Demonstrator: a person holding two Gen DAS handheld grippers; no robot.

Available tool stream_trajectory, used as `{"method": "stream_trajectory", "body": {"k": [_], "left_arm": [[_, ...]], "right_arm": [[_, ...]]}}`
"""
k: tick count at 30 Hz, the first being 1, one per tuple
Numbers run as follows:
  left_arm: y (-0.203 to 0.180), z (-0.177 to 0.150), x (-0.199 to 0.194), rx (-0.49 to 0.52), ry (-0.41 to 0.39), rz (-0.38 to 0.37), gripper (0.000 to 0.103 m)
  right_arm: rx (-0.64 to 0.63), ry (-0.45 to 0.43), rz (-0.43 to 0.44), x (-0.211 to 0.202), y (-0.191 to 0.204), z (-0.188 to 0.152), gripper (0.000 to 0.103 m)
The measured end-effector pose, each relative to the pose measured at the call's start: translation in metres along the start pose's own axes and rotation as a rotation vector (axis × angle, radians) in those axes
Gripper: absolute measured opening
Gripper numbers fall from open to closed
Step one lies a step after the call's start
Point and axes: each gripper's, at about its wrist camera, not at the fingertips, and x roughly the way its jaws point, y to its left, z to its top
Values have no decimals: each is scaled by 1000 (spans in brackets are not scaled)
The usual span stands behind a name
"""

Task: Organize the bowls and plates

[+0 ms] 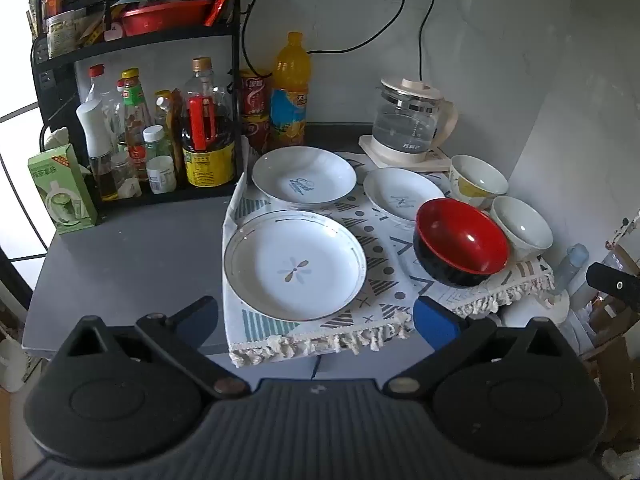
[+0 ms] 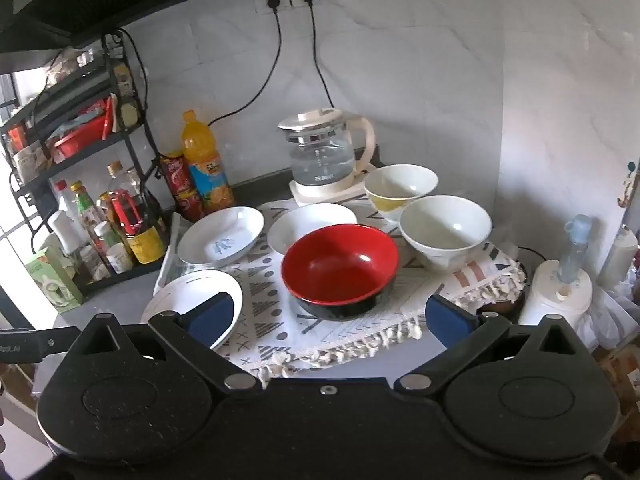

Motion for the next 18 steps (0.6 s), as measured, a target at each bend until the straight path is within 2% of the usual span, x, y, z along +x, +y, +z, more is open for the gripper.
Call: {"method": "stream_trajectory", "body": {"k": [3,6,8,18], "left_arm": [[-7,1,-3,16,-4,7,103],[-22,6,-2,42,4,25,103],[-27,3,-1,39,2,23,103],[-23,3,-3,33,8,10,103]], "right_arm": [[-3,-3,7,-6,0,-4,103],[21,50,-5,1,-12,2,103],[4,47,-8,2,-14,3,103],[-25,55,-4,0,-19,4,103]]}}
